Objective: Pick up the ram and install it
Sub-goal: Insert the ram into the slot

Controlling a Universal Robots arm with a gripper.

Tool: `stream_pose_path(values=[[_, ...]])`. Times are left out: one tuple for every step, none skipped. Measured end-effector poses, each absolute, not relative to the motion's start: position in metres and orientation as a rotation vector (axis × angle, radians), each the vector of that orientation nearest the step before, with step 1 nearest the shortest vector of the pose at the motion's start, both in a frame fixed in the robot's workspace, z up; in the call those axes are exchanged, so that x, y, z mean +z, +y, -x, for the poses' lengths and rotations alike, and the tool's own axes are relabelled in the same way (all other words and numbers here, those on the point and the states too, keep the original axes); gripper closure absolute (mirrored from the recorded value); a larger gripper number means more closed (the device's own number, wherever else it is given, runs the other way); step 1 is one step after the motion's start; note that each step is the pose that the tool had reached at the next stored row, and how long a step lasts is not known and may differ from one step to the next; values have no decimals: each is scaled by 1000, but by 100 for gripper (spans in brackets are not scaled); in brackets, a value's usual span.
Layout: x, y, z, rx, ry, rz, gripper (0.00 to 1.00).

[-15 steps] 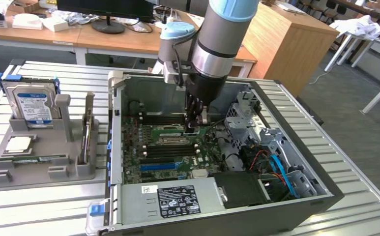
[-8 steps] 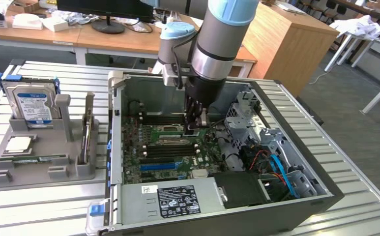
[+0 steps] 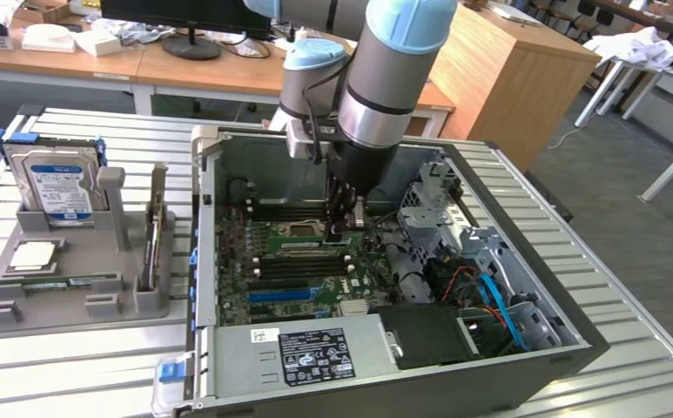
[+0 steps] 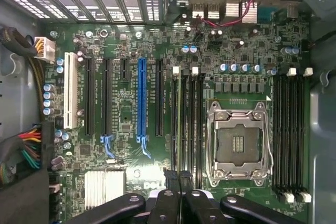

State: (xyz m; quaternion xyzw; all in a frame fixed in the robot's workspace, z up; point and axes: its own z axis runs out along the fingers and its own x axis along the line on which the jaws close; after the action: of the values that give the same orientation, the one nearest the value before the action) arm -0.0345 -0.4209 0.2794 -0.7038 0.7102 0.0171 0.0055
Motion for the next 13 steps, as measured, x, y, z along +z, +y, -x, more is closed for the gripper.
stream_pose_path(values=[[278, -421, 35, 54, 2223, 2203, 88], [278, -421, 35, 54, 2223, 2203, 88], [277, -421, 35, 54, 2223, 2203, 88], [277, -421, 35, 54, 2224, 2203, 88], [277, -421, 35, 53, 2224, 2203, 88], [277, -421, 35, 53, 2224, 2203, 88], [277, -421, 35, 54, 2224, 2203, 88], [277, -421, 35, 54, 2224, 2203, 88], [277, -421, 35, 54, 2223, 2203, 88], [277, -421, 35, 54, 2223, 2203, 88], [277, -422, 35, 54, 2223, 2203, 88], [277, -422, 35, 54, 2224, 2203, 88], [277, -423, 35, 54, 2223, 2203, 88]])
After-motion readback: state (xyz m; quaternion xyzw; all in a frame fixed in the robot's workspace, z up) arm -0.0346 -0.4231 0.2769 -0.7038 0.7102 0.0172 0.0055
